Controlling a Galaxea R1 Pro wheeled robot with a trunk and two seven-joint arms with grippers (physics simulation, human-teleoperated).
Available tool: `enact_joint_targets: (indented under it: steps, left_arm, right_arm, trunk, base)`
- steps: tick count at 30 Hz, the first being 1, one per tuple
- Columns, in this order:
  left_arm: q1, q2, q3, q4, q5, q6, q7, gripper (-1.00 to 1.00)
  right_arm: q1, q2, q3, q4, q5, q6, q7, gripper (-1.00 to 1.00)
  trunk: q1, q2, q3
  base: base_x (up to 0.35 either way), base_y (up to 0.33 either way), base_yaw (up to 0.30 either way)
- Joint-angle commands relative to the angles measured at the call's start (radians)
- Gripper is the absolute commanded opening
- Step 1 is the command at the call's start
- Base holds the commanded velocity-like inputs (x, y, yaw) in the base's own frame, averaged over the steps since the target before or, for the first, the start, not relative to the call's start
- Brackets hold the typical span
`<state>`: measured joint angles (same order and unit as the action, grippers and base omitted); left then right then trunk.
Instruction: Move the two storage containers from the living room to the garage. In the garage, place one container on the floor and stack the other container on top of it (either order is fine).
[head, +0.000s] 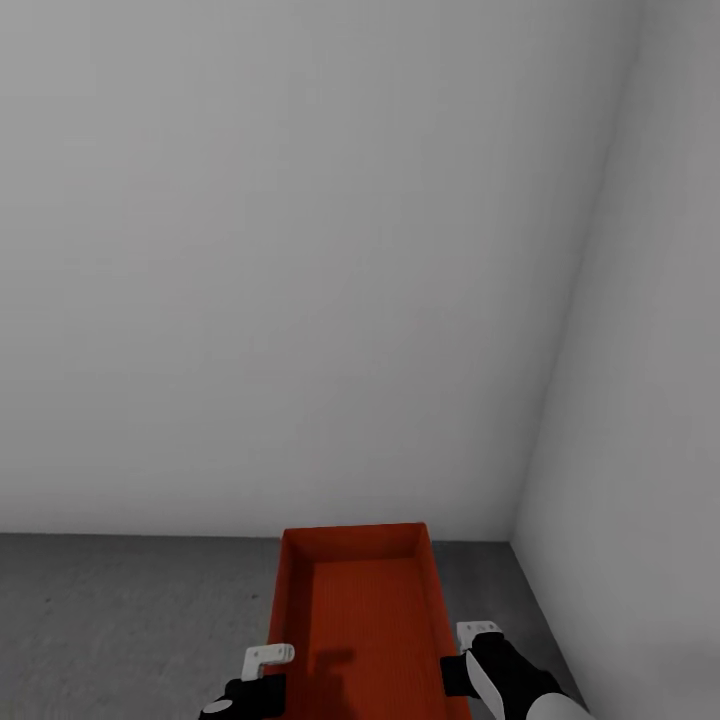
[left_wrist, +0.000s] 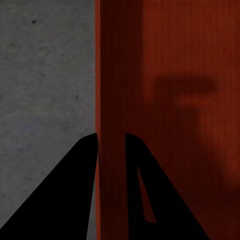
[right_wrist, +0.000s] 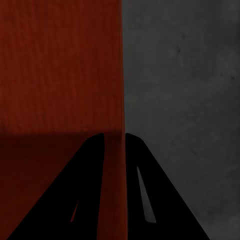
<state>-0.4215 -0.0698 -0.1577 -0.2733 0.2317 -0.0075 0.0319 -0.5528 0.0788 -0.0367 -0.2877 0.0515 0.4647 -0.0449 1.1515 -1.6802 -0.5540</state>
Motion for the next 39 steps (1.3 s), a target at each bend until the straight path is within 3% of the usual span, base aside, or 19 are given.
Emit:
enact_joint_targets:
  steps: [1, 39]
  left_arm:
    - [0.0, 0.028, -0.011, 0.0, 0.017, 0.0, -0.014, -1.0]
    - [0.0, 0.028, -0.011, 0.0, 0.017, -0.001, -0.014, -1.0]
  right_arm:
    - [-0.001, -0.014, 0.0, -0.004, -0.024, 0.003, 0.065, -1.0]
    - [-0.001, -0.014, 0.0, -0.004, -0.024, 0.003, 0.065, -1.0]
  trunk:
    - [0.004, -0.008, -0.004]
    - [0.15, -0.274, -0.123]
  base:
    - [0.0, 0.0, 0.0]
    - [0.0, 0.0, 0.0]
